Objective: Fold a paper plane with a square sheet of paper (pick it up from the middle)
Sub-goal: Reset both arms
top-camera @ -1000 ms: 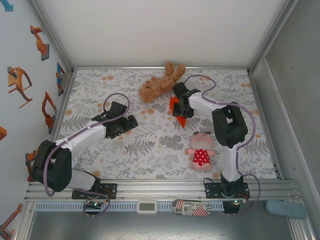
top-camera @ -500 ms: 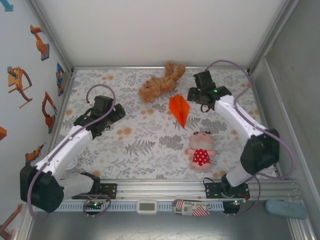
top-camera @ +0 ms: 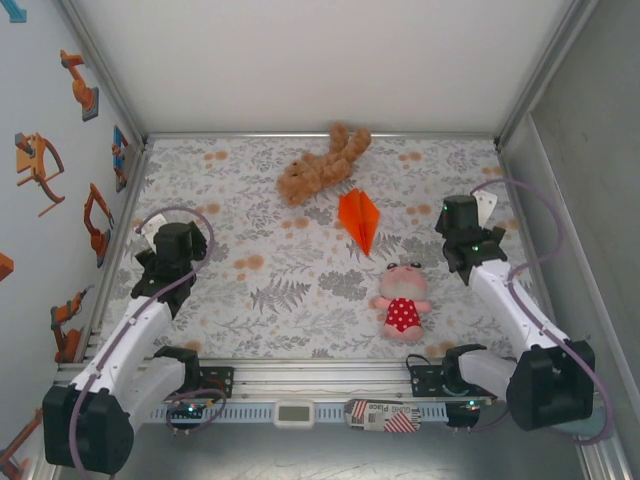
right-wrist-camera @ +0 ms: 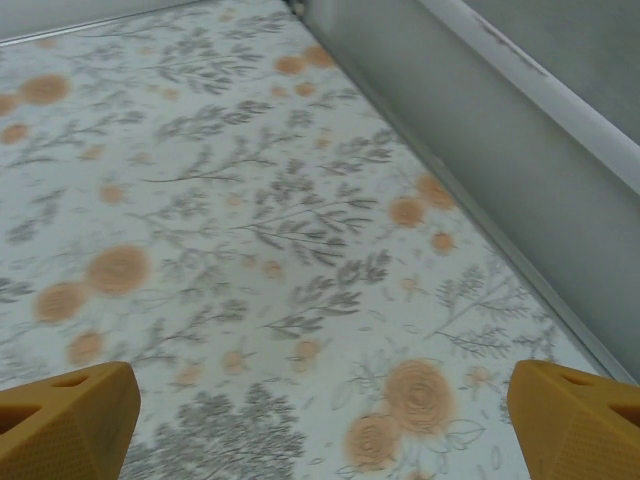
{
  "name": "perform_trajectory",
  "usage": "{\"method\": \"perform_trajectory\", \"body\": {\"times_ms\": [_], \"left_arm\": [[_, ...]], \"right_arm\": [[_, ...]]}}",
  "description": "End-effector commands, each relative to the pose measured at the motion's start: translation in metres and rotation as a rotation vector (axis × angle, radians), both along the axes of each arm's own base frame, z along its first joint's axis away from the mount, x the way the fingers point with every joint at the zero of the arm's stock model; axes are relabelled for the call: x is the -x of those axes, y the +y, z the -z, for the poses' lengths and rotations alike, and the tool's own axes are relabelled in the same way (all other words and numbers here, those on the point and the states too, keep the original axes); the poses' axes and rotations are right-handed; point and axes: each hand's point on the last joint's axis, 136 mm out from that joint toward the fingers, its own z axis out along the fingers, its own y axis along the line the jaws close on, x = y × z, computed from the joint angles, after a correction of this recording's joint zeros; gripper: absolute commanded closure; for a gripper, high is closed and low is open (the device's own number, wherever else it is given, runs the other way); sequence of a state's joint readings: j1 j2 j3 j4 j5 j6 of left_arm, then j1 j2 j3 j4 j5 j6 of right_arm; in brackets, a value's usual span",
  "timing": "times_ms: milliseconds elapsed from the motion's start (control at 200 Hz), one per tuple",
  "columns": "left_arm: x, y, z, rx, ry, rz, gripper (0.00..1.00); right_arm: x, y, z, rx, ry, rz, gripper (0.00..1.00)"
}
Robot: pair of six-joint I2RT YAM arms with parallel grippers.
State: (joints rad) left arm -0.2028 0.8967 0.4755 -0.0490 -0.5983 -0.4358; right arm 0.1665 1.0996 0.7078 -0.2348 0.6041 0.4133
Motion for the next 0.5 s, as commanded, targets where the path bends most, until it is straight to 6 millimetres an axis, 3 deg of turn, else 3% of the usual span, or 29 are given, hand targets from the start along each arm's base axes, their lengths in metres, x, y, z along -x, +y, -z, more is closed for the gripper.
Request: {"method": "perform_trajectory", "body": {"times_ms": [0, 245, 496], "left_arm": [[-0.015, 0.004, -0.019, -0.089, -0.112, 0.047, 0.04], [-0.029, -0.005, 0.009, -0.129, -0.142, 0.210, 0.04], [-0.048, -0.019, 0.032, -0.084, -0.163, 0.348, 0.04]], "right_arm": [[-0.009, -0.017, -0.009, 0.026, -0.158, 0.037, 0.06], [-0.016, -0.013, 0.028, 0.111, -0.185, -0.059, 0.07], [-0.042, 0.013, 0.047, 0.130, -0.220, -0.238, 0.07]]}}
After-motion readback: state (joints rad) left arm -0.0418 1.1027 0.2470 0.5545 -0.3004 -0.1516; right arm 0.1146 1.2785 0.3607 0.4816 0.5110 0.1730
